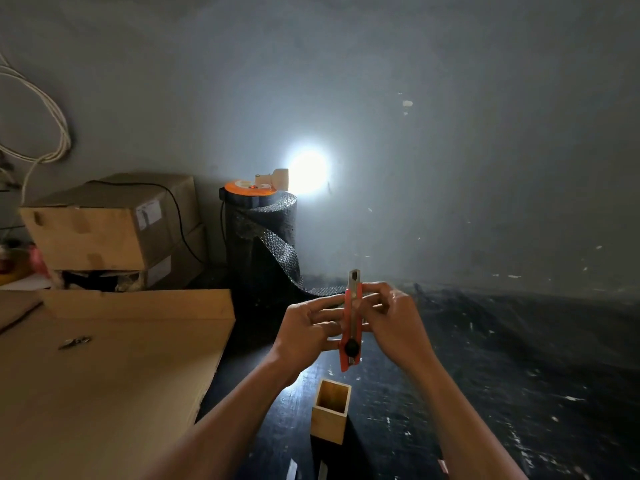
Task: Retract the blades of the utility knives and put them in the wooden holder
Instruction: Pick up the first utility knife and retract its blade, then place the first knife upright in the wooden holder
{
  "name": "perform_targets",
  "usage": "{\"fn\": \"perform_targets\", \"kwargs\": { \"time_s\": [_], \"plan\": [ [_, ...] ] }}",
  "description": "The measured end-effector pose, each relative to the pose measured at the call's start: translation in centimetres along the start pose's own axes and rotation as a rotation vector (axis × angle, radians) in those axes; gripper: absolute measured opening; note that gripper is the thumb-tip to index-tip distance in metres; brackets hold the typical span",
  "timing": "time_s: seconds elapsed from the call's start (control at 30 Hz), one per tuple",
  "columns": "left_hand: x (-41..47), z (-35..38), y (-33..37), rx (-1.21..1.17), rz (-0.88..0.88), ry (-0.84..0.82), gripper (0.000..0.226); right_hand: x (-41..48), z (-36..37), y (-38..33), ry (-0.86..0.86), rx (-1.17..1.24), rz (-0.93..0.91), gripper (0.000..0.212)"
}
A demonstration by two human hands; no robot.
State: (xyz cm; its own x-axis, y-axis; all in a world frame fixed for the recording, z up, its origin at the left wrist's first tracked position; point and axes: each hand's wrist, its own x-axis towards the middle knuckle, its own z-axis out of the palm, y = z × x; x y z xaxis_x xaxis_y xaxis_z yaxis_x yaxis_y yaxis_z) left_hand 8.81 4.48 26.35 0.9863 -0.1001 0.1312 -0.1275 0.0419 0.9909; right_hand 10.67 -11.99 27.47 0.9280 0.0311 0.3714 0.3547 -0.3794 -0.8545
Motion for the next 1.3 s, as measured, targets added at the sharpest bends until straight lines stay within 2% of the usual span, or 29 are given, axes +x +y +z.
{"fn": "perform_targets", "kwargs": {
  "time_s": [0.1, 0.3, 0.5, 0.73, 0.83, 0.9, 1.07, 1.3],
  "plan": [
    [0.8, -0.4, -2.6, -0.022, -0.104, 0.051, 0.036, -0.1, 0.6, 1.5, -0.017, 0.0, 0.004, 0.011],
    [2.0, -2.0, -11.0, 0.339, -0.282, 0.048, 0.054, 0.2, 2.0, 5.7, -0.036, 0.021, 0.101, 0.023],
    [3.2, -1.6, -16.4, 0.707, -0.367, -0.104, 0.091, 1.0, 4.5, 11.7, -0.044, -0.078, 0.21, 0.017],
    [5.8, -1.6, -21.6, 0.845, -0.435, -0.265, 0.125, 1.4, 7.0, 17.2, -0.068, -0.145, 0.305, 0.013],
    [7.0, -2.0, -23.1, 0.887, -0.435, -0.352, 0.133, 1.6, 8.1, 18.6, -0.104, -0.157, 0.331, 0.012],
    [7.7, -2.3, -23.7, 0.913, -0.398, -0.398, 0.13, 1.6, 8.8, 19.3, -0.132, -0.17, 0.345, 0.013],
    [8.5, -2.7, -24.2, 0.911, -0.295, -0.435, 0.085, 1.5, 10.1, 20.8, -0.176, -0.23, 0.387, 0.015],
    [8.5, -2.8, -24.0, 0.907, -0.288, -0.361, 0.075, 1.2, 11.0, 22.5, -0.19, -0.303, 0.429, 0.016]
  ]
}}
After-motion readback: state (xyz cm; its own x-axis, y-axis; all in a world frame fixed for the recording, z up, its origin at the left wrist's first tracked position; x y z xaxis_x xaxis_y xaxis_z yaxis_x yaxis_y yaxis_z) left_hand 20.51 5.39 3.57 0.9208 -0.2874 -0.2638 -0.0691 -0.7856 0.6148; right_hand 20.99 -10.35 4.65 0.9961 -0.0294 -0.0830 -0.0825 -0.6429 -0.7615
